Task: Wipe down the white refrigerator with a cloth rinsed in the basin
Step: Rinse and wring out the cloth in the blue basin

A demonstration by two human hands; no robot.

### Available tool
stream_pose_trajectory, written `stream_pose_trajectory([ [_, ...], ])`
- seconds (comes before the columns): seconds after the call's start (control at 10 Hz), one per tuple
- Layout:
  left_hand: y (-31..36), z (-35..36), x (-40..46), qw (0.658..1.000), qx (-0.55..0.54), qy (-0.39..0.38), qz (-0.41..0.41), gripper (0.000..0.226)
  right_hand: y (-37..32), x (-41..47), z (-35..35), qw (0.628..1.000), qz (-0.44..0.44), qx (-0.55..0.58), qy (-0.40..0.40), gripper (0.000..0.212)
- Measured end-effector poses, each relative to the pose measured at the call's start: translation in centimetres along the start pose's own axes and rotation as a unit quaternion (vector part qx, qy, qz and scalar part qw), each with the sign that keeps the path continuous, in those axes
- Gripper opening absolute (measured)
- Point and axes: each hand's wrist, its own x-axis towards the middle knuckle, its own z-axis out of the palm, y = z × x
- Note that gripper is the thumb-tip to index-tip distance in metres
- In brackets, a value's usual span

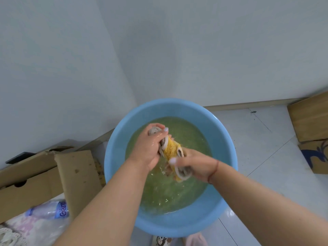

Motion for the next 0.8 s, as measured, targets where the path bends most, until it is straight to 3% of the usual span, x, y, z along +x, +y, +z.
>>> stream_pose_trajectory([
  [0.1, 2.0, 0.3, -1.3, 0.988, 0.018, -0.154, 0.021, 0.022, 0.2, -0.6, -1.6, 0.940, 0.101, 0.266, -0.187, 0.102],
  [0.2, 2.8, 1.1, -1.5, 0.965, 0.112, -0.237, 0.012, 0.017, 0.0, -0.1, -0.9, 0.946, 0.079, 0.193, -0.249, 0.081],
  [0.3, 3.1, 1.0, -0.9, 0.961, 0.199, -0.186, 0.053, 0.022, -1.5, 0.2, 0.9, 0.992, 0.094, 0.012, -0.084, 0.032],
  [0.4, 1.3, 1.9, -1.1, 0.974, 0.216, -0.013, 0.070, 0.021, -2.8, 1.5, 1.5, 0.895, 0.064, -0.412, 0.158, 0.013],
  [0.5, -1.5, 2.7, -0.4, 0.970, 0.109, 0.216, -0.005, 0.018, -1.5, 2.3, 2.4, 0.769, 0.019, -0.586, 0.255, 0.027],
  [0.6, -2.3, 2.3, 0.2, 0.949, 0.079, 0.280, -0.120, 0.012, 0.4, 1.4, 3.3, 0.703, -0.064, -0.652, 0.278, 0.041],
  [0.7, -0.5, 1.5, -0.4, 0.970, 0.074, 0.096, -0.210, 0.017, 0.3, 0.3, 3.2, 0.831, -0.020, -0.489, 0.265, 0.040],
  [0.8, 2.3, -0.2, -0.7, 0.986, -0.019, -0.001, -0.165, 0.032, -0.8, -0.7, 3.0, 0.980, 0.050, 0.161, 0.111, 0.025],
])
